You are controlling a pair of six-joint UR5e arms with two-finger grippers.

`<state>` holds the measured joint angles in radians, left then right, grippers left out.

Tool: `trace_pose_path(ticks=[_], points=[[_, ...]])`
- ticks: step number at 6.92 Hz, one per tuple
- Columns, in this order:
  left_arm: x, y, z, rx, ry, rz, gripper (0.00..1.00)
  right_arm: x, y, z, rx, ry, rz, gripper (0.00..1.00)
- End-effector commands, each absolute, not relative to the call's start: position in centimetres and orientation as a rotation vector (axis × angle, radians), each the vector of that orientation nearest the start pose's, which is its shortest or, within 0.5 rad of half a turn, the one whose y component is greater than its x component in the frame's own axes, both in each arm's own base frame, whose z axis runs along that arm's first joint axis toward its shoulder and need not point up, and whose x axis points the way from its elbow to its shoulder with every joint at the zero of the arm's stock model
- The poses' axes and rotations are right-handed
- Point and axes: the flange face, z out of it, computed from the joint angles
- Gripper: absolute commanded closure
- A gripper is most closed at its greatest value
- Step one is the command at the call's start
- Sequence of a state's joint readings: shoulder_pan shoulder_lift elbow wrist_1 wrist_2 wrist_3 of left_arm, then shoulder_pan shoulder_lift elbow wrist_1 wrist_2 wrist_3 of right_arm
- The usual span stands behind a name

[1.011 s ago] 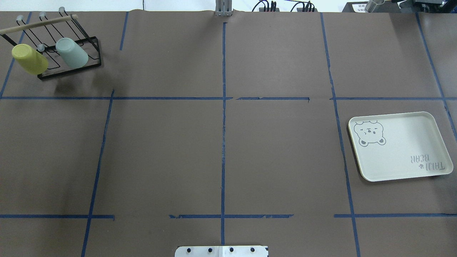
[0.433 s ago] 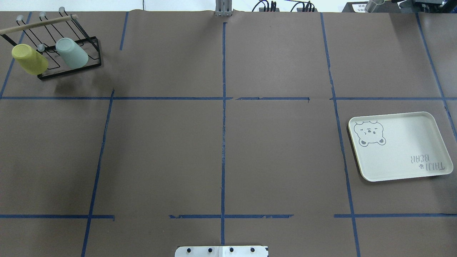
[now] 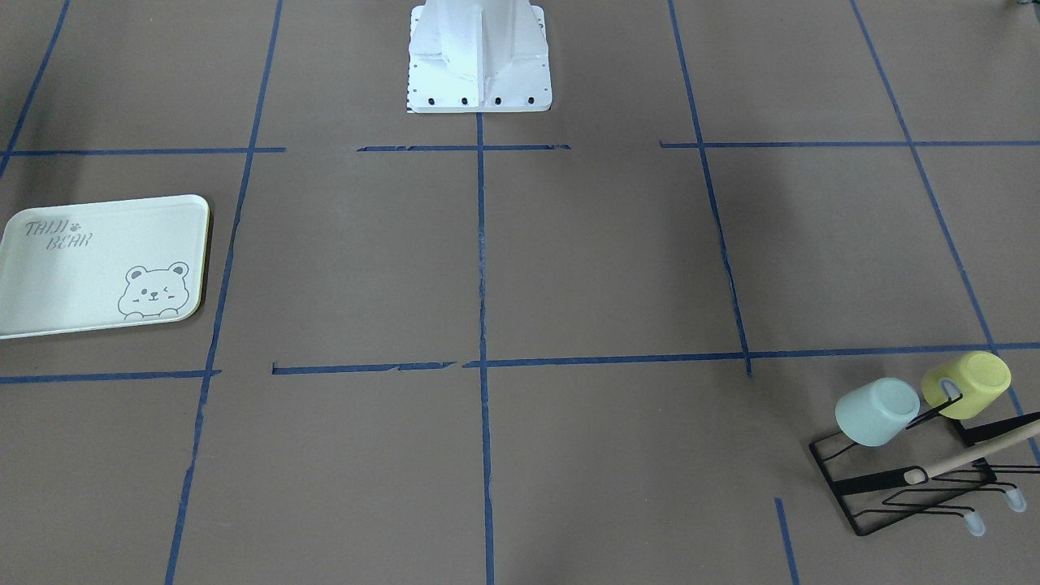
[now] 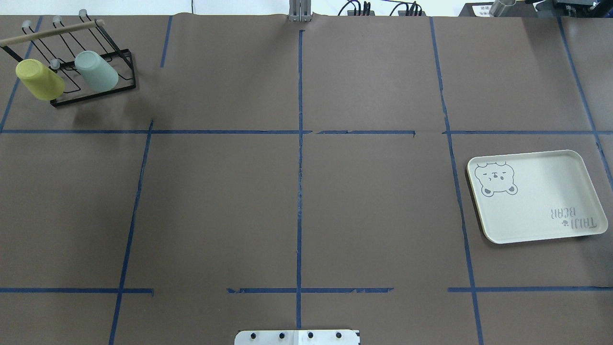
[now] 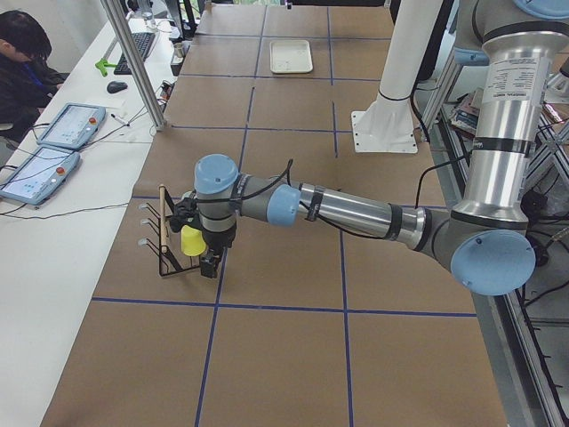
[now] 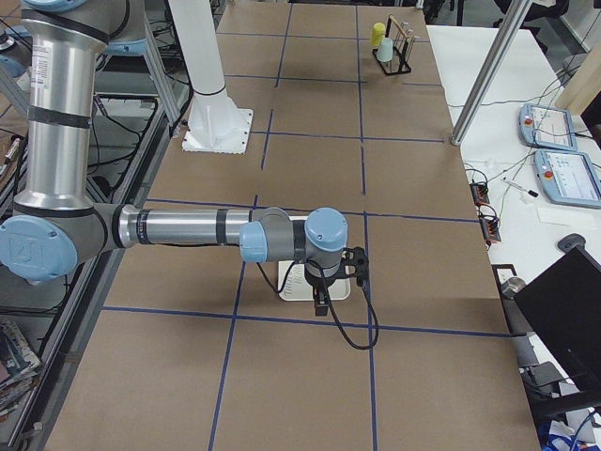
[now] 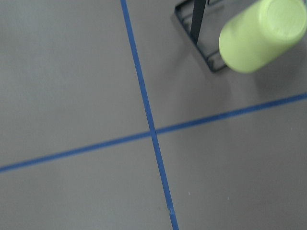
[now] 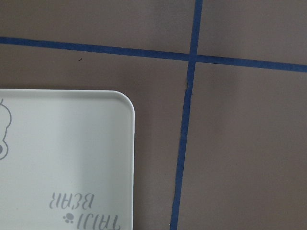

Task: Left arm grabs green cup and hands to right arm on tray

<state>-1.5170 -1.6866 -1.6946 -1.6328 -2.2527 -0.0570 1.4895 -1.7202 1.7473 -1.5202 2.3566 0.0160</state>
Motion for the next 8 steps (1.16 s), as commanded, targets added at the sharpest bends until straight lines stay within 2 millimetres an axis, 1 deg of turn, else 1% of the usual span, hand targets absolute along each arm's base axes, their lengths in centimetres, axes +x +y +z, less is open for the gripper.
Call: trace_pose_path(ticks=[1, 2, 3, 4, 5, 6, 7, 8], points=[[-1.8, -56.9, 50.4, 0.363, 0.751, -0.051, 0.00, 2.7, -43.8, 63.4, 0.035, -0.789, -0.092, 0.00], [2.9, -57.0, 49.4, 0.407, 0.805, -0.025, 0.00, 2.7, -43.8, 63.4, 0.035, -0.789, -0.092, 0.00], [4.9, -57.7, 47.4, 0.426, 0.848, -0.076, 0.00, 2.7, -43.8, 63.5, 0.033, -0.789, -0.090, 0.00], [7.9, -59.2, 44.9, 0.490, 0.797, -0.145, 0.00, 2.7, -43.8, 63.5, 0.033, -0.789, -0.090, 0.00], [13.6, -59.7, 43.9, 0.537, 0.710, -0.234, 0.00, 2.7, -43.8, 63.5, 0.033, -0.789, -0.090, 0.00], [17.8, -60.5, 41.9, 0.570, 0.694, -0.317, 0.00, 2.7, -43.7, 63.5, 0.032, -0.791, -0.089, 0.00], [19.8, -61.2, 40.9, 0.638, 0.637, -0.401, 0.00, 2.7, -43.7, 63.6, 0.030, -0.791, -0.089, 0.00], [23.6, -60.5, 41.4, 0.669, 0.593, -0.447, 0.00, 2.7, -43.7, 63.6, 0.030, -0.791, -0.089, 0.00]])
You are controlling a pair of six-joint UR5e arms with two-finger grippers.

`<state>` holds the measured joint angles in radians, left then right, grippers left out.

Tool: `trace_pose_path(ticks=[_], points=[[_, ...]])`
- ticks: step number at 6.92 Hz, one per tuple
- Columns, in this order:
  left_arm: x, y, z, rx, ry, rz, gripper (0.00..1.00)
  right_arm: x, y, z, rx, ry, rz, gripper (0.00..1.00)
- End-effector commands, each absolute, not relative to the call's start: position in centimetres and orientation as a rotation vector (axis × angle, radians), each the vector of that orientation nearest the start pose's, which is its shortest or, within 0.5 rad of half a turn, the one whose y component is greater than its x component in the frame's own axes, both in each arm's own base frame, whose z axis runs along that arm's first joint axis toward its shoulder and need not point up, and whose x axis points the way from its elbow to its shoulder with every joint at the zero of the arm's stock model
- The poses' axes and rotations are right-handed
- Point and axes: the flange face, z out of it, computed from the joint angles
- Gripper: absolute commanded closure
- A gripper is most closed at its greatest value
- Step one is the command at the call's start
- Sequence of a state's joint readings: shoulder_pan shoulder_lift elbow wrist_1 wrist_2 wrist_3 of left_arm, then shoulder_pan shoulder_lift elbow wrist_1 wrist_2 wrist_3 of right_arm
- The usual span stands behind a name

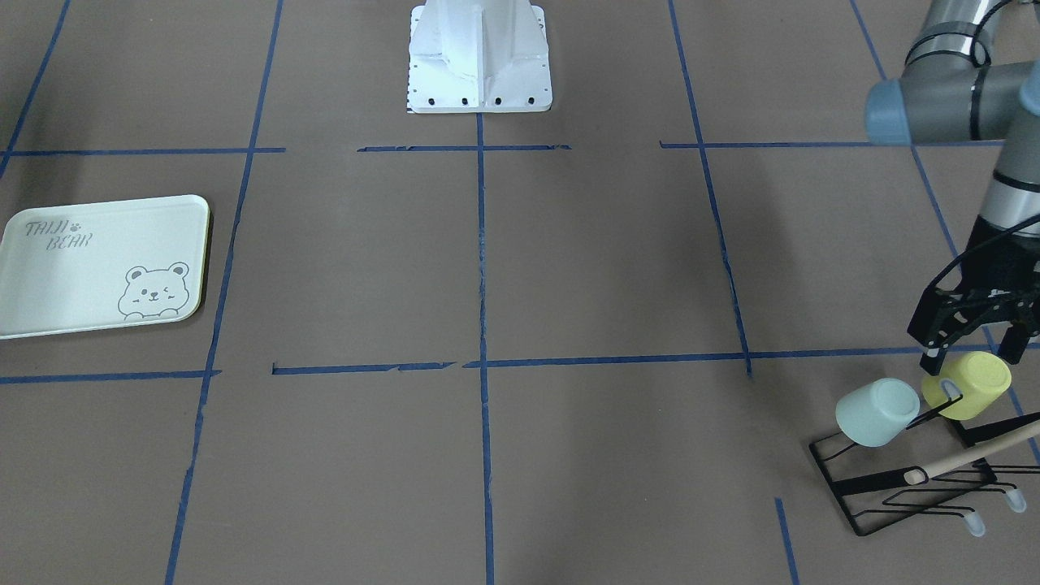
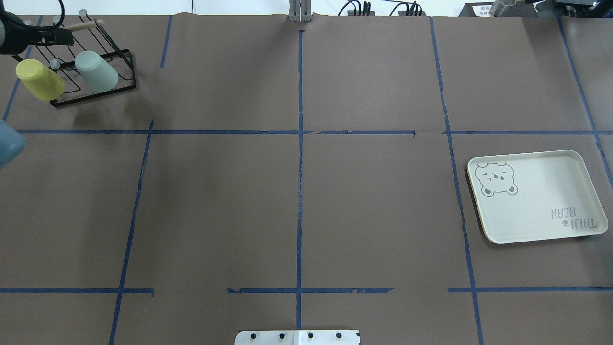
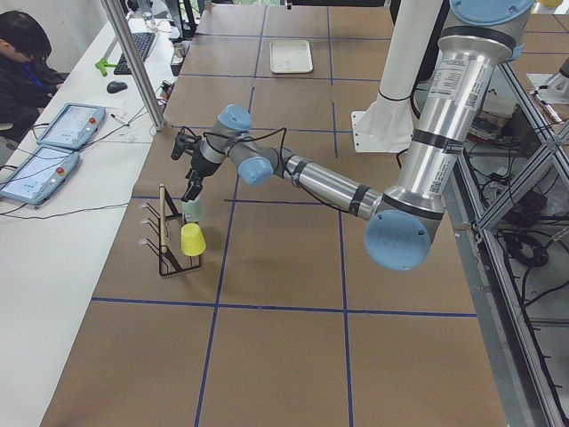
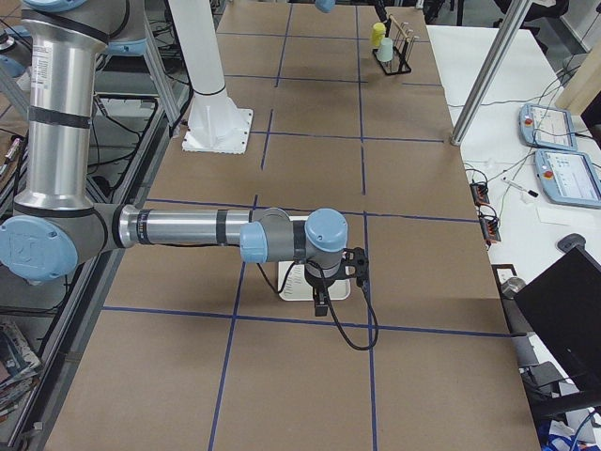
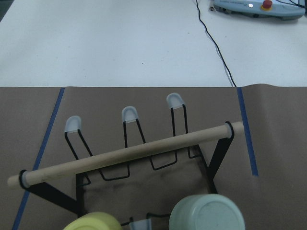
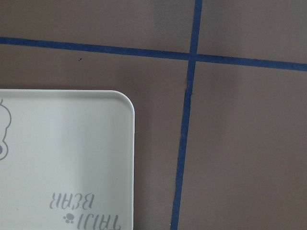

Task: Left arm grabs green cup and hands to right arm on tray

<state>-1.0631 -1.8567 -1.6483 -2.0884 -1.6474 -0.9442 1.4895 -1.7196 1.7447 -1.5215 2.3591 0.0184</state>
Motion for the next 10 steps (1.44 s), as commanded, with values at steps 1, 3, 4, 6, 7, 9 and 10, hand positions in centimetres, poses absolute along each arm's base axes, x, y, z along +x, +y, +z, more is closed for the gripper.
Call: trace_pose_path(ticks=[1, 3, 4, 6, 7, 9, 10], points=[[25.3, -61.1, 42.0, 0.711, 0.564, -0.478, 0.00, 2.7, -43.7, 63.7, 0.029, -0.791, -0.088, 0.00], [26.3, -62.0, 46.1, 0.755, 0.602, -0.476, 0.00, 2.7, -43.7, 63.7, 0.029, -0.791, -0.088, 0.00], [26.7, -61.9, 46.2, 0.755, 0.609, -0.473, 0.00, 2.7, -43.7, 63.7, 0.029, -0.792, -0.088, 0.00], [27.6, -61.6, 46.8, 0.744, 0.605, -0.460, 0.00, 2.7, -43.7, 63.7, 0.029, -0.792, -0.088, 0.00], [27.8, -61.7, 47.9, 0.730, 0.590, -0.458, 0.00, 2.7, -43.7, 63.7, 0.028, -0.792, -0.087, 0.00], [28.4, -61.5, 47.9, 0.727, 0.592, -0.448, 0.00, 2.7, -43.6, 63.8, 0.026, -0.792, -0.087, 0.00], [29.0, -61.2, 47.9, 0.724, 0.595, -0.440, 0.00, 2.7, -43.6, 63.8, 0.026, -0.792, -0.087, 0.00]])
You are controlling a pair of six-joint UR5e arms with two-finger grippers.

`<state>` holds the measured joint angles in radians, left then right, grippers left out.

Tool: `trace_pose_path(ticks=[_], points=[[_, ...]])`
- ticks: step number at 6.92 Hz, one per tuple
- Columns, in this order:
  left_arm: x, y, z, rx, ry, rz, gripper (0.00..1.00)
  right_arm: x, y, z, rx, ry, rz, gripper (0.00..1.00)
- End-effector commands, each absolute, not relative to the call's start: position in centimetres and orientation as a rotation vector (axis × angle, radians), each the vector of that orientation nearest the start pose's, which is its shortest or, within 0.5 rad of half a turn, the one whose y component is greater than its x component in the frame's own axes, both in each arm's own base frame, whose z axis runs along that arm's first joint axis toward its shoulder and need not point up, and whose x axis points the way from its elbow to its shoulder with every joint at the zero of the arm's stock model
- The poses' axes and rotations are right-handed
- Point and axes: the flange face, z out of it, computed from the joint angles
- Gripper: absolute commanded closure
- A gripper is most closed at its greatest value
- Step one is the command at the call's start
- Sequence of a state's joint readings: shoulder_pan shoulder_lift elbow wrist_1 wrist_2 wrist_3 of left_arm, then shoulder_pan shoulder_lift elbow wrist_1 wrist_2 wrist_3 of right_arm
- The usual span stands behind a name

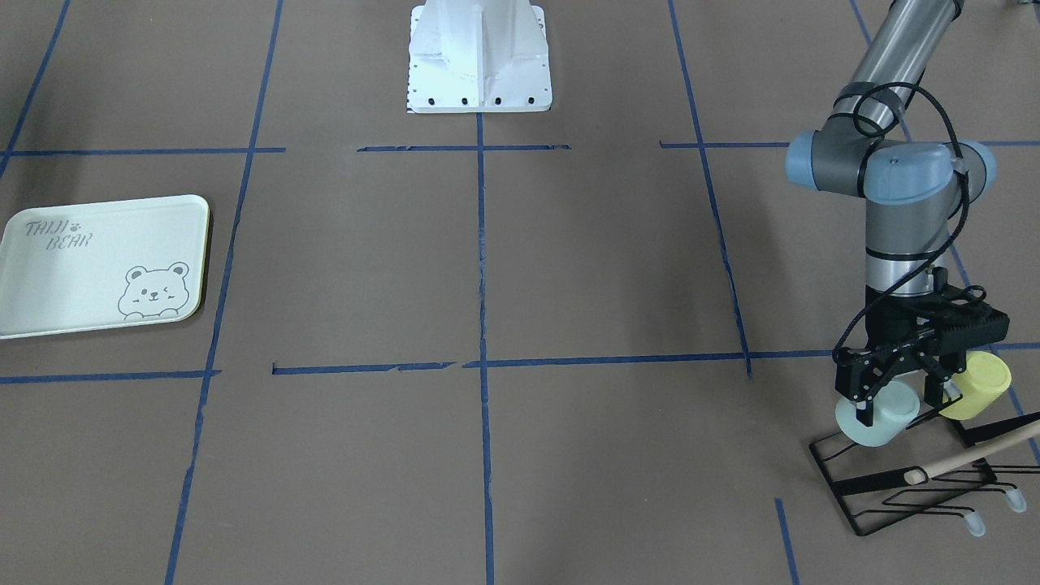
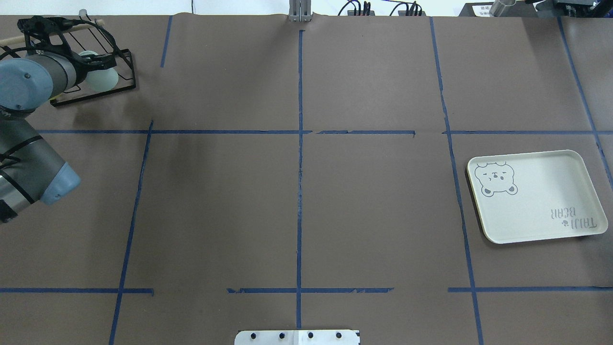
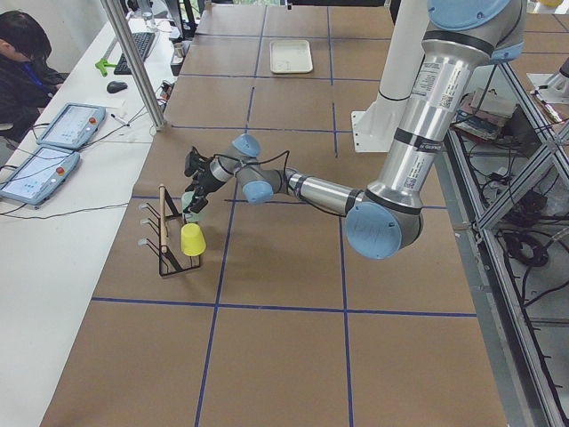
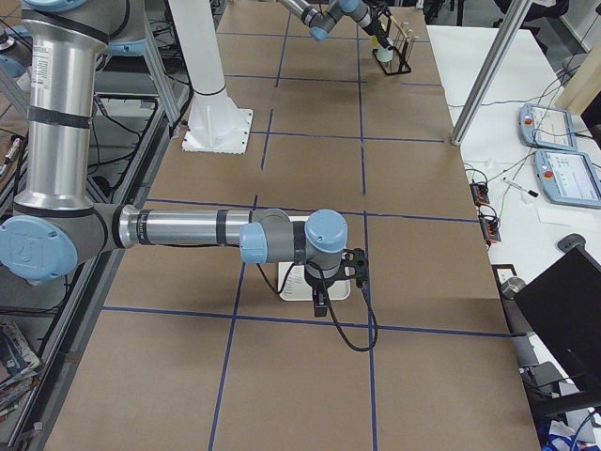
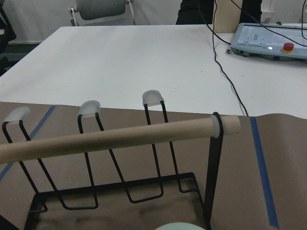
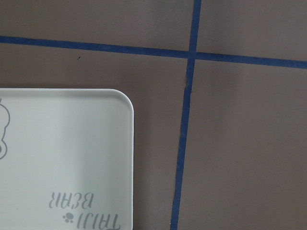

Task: Left arm grabs green cup and hands to right arm on tray

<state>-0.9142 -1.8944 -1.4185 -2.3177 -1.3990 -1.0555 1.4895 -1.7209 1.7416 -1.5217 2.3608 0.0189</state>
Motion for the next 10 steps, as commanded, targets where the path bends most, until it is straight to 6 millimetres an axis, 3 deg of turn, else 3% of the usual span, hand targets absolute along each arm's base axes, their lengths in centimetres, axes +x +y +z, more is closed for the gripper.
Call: trace_pose_path(ticks=[1, 5, 8, 10], points=[[29.05, -61.16, 47.95, 0.723, 0.595, -0.438, 0.00, 2.72, -43.64, 63.79, 0.026, -0.792, -0.087, 0.00], [29.49, -60.90, 48.05, 0.721, 0.594, -0.426, 0.00, 2.72, -43.64, 63.79, 0.026, -0.792, -0.087, 0.00], [29.17, -60.62, 47.97, 0.727, 0.603, -0.423, 0.45, 2.72, -43.64, 63.79, 0.025, -0.792, -0.085, 0.00], [28.66, -60.66, 48.02, 0.732, 0.598, -0.429, 0.54, 2.71, -43.71, 63.73, 0.027, -0.792, -0.087, 0.00]])
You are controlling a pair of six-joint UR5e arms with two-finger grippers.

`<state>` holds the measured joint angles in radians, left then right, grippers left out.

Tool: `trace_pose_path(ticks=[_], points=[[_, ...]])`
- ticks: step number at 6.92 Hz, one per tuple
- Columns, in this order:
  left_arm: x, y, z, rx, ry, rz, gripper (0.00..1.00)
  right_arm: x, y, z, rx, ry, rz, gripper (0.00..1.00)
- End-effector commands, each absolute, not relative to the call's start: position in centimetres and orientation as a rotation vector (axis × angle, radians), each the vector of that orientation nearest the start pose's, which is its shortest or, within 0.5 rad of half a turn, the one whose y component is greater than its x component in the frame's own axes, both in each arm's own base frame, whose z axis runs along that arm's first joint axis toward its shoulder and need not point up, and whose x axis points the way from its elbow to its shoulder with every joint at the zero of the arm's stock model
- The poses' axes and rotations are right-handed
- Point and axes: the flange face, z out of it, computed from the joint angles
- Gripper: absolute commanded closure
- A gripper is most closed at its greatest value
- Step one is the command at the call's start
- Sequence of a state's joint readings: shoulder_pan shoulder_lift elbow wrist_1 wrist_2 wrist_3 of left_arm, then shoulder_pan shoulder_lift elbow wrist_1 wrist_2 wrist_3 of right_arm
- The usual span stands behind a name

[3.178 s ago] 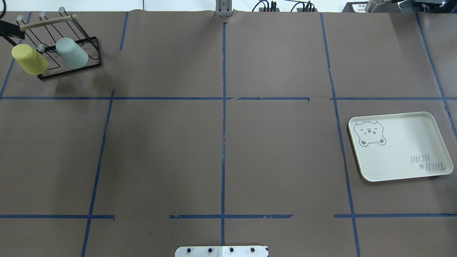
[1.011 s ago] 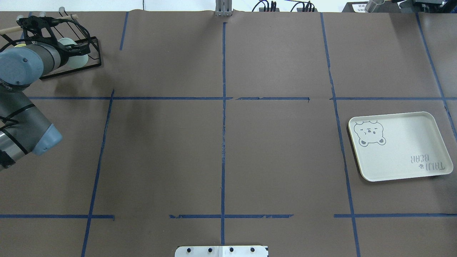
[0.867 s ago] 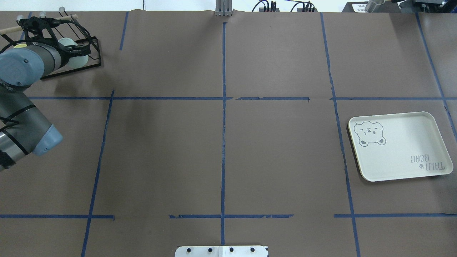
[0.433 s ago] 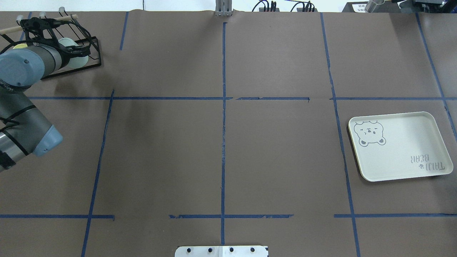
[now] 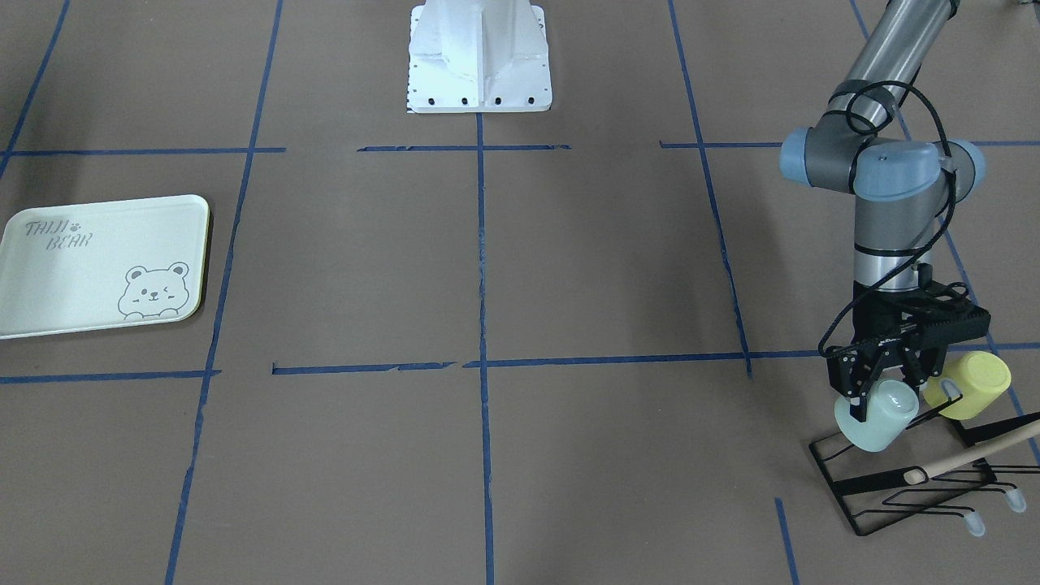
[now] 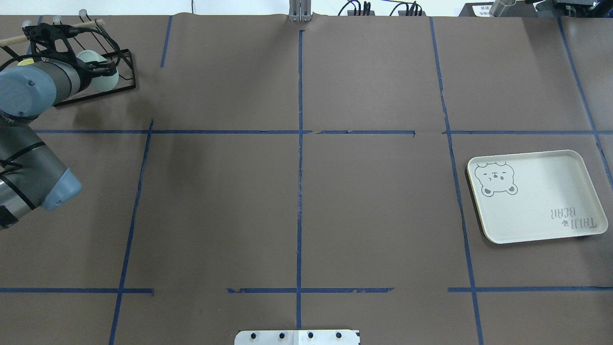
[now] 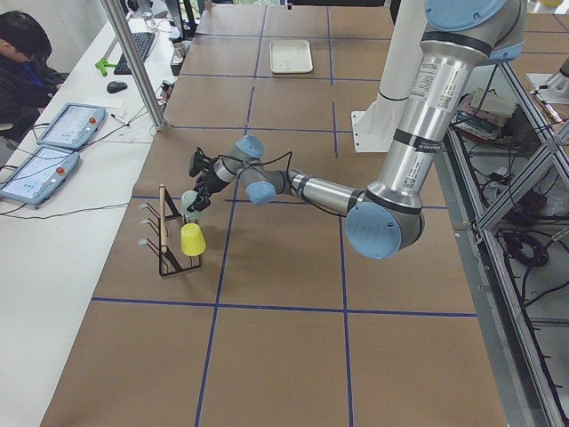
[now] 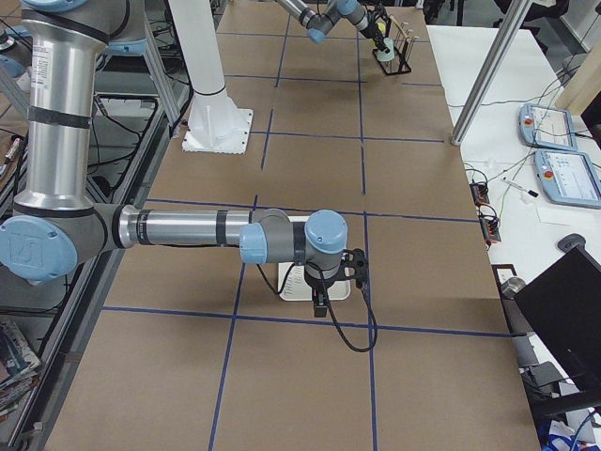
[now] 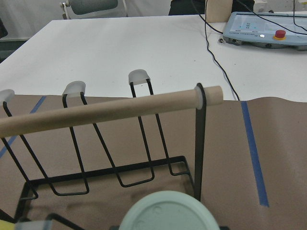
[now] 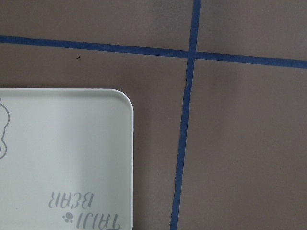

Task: Left arm grabs green cup and hands to right arm on tray

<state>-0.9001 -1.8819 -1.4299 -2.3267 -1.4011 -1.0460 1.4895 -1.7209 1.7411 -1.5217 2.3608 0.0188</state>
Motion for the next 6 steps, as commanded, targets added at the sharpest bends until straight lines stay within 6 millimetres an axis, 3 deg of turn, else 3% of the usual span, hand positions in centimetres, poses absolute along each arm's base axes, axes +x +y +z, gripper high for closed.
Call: trace_pose_path(ticks=[1, 4, 6], points=[[28.4, -60.6, 48.0, 0.739, 0.591, -0.413, 0.54, 2.7, -43.6, 63.8, 0.026, -0.792, -0.087, 0.00], [27.4, -59.9, 45.2, 0.784, 0.608, -0.372, 0.54, 2.7, -43.7, 63.7, 0.027, -0.792, -0.087, 0.00], [24.5, -57.7, 45.0, 0.811, 0.596, -0.343, 0.55, 2.7, -43.7, 63.7, 0.027, -0.792, -0.086, 0.00]])
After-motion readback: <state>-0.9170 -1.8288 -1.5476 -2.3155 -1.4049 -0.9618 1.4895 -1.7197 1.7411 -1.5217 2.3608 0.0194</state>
